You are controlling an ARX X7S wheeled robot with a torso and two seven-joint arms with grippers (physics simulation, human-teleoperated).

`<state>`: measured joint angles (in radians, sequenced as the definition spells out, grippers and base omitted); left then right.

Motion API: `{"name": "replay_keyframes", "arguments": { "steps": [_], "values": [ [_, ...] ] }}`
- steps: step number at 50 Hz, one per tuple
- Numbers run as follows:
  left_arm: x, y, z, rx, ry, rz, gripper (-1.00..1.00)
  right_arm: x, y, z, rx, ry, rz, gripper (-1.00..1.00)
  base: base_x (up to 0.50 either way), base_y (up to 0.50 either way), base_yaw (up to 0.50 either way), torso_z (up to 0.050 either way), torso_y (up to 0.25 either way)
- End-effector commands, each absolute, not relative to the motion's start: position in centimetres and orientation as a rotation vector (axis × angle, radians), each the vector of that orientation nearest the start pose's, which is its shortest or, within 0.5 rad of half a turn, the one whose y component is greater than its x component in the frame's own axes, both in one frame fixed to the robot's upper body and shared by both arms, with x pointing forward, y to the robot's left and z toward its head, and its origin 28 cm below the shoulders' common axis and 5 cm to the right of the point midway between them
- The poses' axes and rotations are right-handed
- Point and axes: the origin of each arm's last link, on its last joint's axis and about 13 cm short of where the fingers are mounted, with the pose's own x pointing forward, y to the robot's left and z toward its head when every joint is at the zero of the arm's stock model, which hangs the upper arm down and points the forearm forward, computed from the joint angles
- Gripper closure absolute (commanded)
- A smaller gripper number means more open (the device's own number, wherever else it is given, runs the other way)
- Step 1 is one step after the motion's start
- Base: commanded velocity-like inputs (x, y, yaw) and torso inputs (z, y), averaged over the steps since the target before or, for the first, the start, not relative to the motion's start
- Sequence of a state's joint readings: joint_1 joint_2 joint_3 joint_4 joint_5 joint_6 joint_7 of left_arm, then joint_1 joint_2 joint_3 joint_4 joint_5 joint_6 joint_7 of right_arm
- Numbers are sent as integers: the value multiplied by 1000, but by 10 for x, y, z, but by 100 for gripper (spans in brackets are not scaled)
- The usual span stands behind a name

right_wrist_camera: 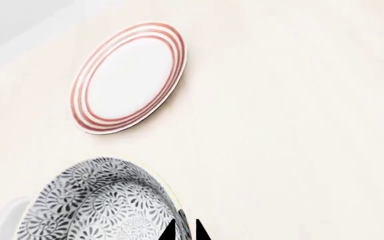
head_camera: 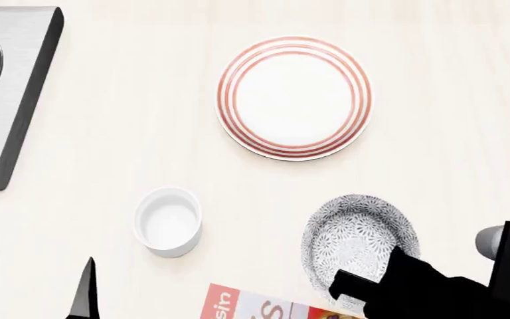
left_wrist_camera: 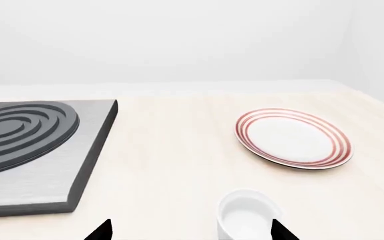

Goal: Pick the akita bowl on the cookies box and place it on the plate.

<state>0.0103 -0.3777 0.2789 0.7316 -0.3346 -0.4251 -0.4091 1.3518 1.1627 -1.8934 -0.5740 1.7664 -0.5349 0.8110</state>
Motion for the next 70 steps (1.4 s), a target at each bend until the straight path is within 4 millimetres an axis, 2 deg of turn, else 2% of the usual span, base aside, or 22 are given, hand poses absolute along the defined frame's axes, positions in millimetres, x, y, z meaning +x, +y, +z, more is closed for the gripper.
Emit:
{"name": "replay_keyframes", "arguments": {
  "steps": [1,11,21,32,39,51,70],
  "values": [
    [175,199,123,-24,-192,-101,-100,238,-136,204,461,239,40,100,0,0,0,0,0],
    [176,199,122,-25,-189,-100,-100,268,-133,217,472,220,17,100,0,0,0,0,0],
    [176,199,122,-24,-186,-102,-100,298,-132,241,500,182,-10,100,0,0,0,0,2],
    [176,198,122,-24,-182,-103,-100,338,-125,263,495,170,-38,100,0,0,0,0,0],
    [176,198,122,-24,-178,-105,-100,361,-124,279,502,179,-106,100,0,0,0,0,0],
    [177,199,120,-26,-175,-102,-100,392,-112,278,569,238,-239,100,0,0,0,0,1],
    [180,202,120,-41,-173,-92,-100,433,-91,284,651,269,-243,100,0,0,0,0,1]
  ]
}}
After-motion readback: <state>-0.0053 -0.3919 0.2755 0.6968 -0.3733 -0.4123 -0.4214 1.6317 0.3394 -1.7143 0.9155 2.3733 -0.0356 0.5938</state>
